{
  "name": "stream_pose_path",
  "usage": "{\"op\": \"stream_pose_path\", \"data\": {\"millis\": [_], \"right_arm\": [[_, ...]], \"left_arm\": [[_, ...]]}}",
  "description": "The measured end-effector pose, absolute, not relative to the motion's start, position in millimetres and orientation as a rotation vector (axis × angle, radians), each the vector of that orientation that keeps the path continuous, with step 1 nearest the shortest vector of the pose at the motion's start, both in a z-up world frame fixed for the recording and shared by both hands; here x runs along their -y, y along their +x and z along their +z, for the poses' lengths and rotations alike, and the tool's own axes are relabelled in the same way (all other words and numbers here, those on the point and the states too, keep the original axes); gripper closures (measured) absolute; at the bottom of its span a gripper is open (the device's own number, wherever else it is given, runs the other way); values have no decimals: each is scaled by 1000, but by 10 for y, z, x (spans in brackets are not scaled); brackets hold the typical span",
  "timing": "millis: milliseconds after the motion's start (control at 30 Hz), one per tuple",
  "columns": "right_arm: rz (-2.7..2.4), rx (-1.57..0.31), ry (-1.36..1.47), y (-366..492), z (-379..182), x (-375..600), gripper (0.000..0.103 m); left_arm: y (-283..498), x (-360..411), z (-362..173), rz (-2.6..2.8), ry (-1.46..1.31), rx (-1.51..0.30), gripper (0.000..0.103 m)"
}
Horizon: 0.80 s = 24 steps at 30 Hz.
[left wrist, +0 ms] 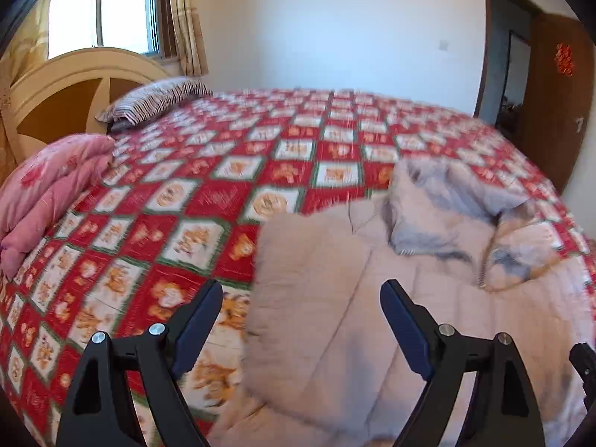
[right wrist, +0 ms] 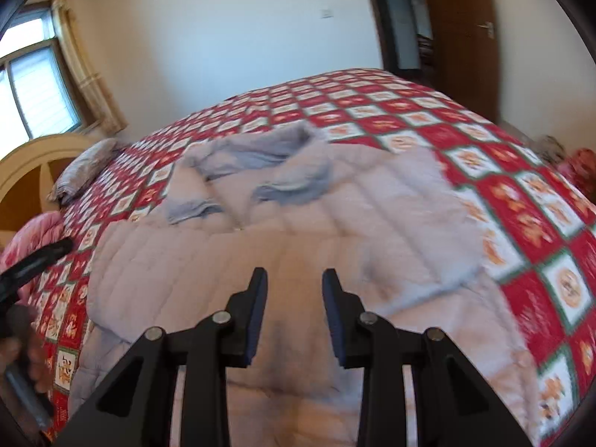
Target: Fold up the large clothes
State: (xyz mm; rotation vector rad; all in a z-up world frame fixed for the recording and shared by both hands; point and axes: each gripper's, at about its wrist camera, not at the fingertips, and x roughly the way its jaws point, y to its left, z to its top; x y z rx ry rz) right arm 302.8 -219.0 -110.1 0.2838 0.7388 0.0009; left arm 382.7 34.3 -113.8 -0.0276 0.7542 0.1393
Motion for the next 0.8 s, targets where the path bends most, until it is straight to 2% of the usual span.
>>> {"op": "stream_pose_path", "data": {"millis": [233,467,800], "right_arm": [[21,-804,245,3357,-1494,2059,69],[13,-817,213,3346,-1711,2046,71],[-12,-833,174,3413,-1816,1986,72]], "left_arm": [[3993,-290,-1776,173,-38,-834,16],[3939,-300,-1925,174,-60,-818,10],[3958,-294,-1994,172,-64,-821,7]]}}
